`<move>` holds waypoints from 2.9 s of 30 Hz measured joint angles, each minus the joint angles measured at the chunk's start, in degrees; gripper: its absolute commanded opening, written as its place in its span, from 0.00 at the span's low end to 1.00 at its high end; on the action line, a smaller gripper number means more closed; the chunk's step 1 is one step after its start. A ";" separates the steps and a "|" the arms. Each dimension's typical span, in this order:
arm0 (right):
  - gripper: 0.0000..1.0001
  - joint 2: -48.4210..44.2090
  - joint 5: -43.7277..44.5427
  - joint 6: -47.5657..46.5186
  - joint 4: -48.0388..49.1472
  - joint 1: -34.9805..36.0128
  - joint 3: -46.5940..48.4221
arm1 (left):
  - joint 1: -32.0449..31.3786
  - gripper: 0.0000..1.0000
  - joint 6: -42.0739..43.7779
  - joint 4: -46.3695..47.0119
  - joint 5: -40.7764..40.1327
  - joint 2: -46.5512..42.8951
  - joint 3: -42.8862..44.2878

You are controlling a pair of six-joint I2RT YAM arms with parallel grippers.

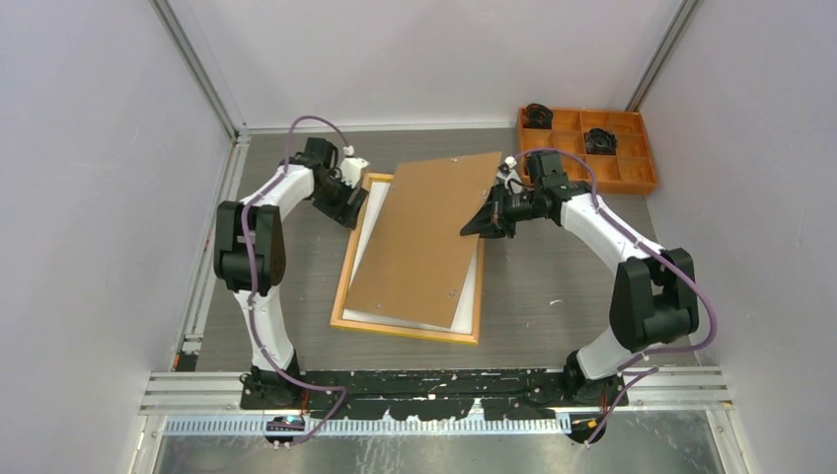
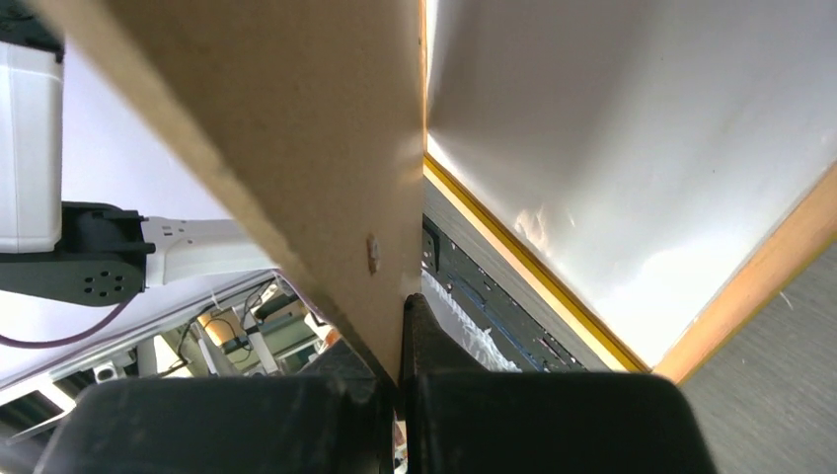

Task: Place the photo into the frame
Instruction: Place the photo frame item in the photo frame.

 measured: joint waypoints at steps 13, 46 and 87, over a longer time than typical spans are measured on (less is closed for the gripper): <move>0.01 13.03 -4.66 -7.26 -2.32 0.68 10.40 | 6.43 0.67 3.04 -4.81 6.78 -5.97 3.04; 0.01 23.93 -9.01 -11.61 -7.85 1.44 16.46 | 6.43 0.50 4.48 -0.59 6.95 -4.26 -8.76; 1.00 25.90 22.62 -12.09 -21.90 6.88 23.39 | 5.51 0.43 8.96 -2.08 7.34 -5.99 -12.13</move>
